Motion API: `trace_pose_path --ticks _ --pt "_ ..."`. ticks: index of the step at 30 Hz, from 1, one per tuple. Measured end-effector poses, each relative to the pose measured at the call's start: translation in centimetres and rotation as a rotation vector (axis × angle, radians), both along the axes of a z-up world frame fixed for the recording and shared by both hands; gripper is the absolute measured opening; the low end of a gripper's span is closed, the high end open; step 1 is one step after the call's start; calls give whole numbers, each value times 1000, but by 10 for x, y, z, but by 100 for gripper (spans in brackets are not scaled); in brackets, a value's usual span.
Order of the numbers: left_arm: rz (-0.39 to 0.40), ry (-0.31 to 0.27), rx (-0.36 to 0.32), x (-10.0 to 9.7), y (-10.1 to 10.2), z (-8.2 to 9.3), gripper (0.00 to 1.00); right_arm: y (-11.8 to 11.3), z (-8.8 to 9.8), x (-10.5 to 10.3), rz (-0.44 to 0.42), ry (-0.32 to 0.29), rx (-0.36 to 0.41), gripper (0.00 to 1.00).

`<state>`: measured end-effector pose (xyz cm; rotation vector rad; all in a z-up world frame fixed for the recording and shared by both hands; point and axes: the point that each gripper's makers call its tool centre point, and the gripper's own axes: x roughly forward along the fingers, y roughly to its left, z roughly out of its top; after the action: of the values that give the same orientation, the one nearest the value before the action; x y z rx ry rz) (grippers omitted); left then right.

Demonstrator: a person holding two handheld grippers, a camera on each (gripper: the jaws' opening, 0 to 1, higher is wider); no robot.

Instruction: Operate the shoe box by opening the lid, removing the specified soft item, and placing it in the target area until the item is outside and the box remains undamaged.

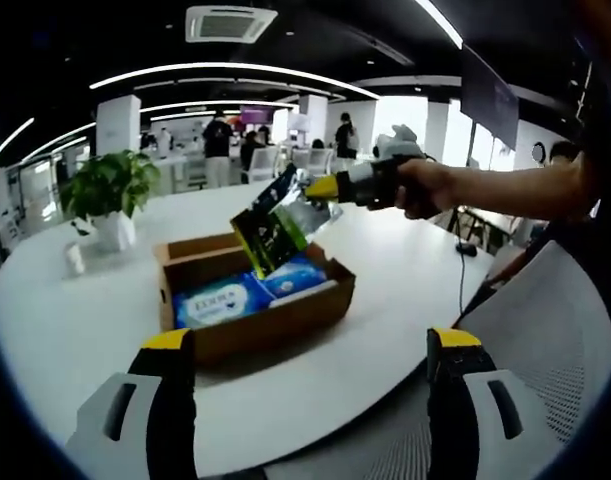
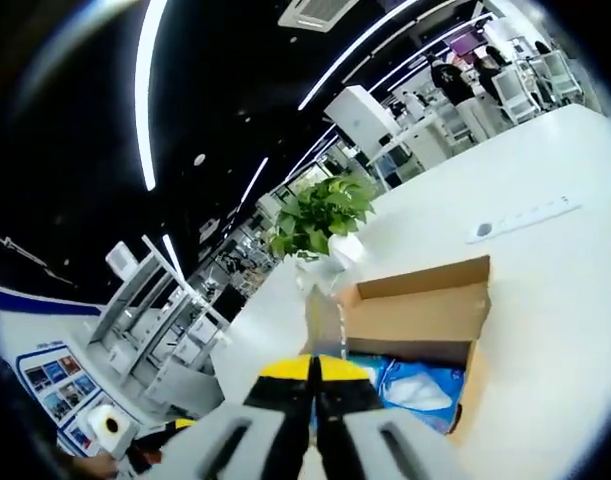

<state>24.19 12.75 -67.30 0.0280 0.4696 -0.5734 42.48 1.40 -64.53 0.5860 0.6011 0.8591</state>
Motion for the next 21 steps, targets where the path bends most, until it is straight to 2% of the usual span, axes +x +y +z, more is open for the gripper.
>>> trace_pose_path --ticks 11,21 --pt "-10 1 4 0 -2 -1 100 -41 6 -1 -61 10 28 0" --pt "-7 5 0 -1 -1 -2 100 -68 7 -7 -104 5 35 0"
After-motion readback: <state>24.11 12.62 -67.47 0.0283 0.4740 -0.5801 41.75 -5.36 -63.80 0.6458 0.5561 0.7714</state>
